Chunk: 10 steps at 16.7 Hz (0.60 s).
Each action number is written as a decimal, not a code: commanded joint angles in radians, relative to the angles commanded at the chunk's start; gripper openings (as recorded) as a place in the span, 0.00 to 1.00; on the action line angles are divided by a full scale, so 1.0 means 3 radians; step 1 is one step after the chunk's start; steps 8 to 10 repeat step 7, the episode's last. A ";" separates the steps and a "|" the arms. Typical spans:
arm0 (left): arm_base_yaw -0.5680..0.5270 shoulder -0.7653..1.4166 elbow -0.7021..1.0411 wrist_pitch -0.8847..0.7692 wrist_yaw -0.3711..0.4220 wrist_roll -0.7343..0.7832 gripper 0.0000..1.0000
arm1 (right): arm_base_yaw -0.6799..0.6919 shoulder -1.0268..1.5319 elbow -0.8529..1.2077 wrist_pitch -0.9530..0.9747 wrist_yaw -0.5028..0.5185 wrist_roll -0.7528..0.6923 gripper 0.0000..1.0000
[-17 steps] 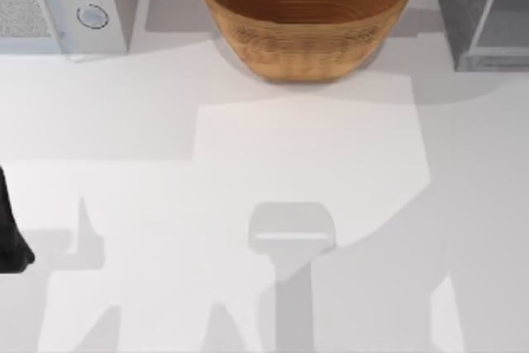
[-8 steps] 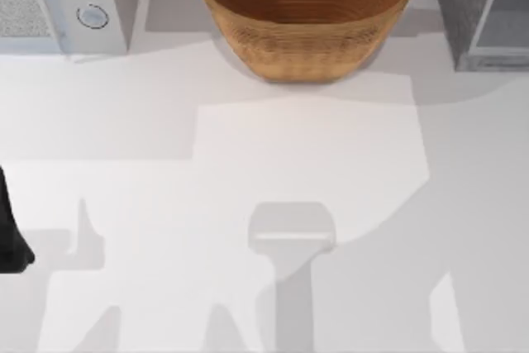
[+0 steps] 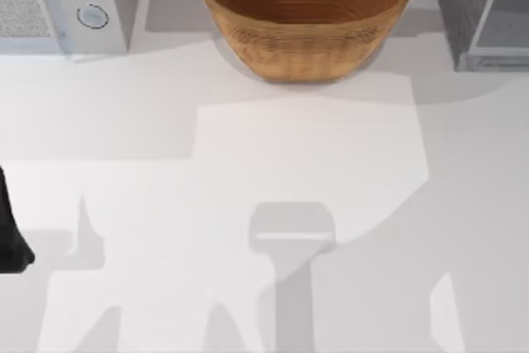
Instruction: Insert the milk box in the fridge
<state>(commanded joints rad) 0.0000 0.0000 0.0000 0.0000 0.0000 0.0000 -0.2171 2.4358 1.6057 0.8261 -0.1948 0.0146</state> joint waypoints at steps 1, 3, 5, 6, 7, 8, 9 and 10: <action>0.0000 0.0000 0.0000 0.0000 0.0000 0.0000 1.00 | 0.0000 0.0000 0.0000 0.0000 0.0000 0.0000 0.98; 0.0000 0.0000 0.0000 0.0000 0.0000 0.0000 1.00 | 0.0000 0.0000 0.0000 0.0000 0.0000 0.0000 1.00; 0.0000 0.0000 0.0000 0.0000 0.0000 0.0000 1.00 | 0.0000 0.0000 0.0000 0.0000 0.0000 0.0000 1.00; 0.0000 0.0000 0.0000 0.0000 0.0000 0.0000 1.00 | 0.0000 0.0000 0.0000 0.0000 0.0000 0.0000 1.00; 0.0000 0.0000 0.0000 0.0000 0.0000 0.0000 1.00 | 0.0000 0.0000 0.0000 0.0000 0.0000 0.0000 1.00; 0.0000 0.0000 0.0000 0.0000 0.0000 0.0000 1.00 | 0.0000 0.0000 0.0000 0.0000 0.0000 0.0000 1.00; 0.0000 0.0000 0.0000 0.0000 0.0000 0.0000 1.00 | 0.0000 0.0000 0.0000 0.0000 0.0000 0.0000 1.00; 0.0000 0.0000 0.0000 0.0000 0.0000 0.0000 1.00 | 0.0000 0.0000 0.0000 0.0000 0.0000 0.0000 1.00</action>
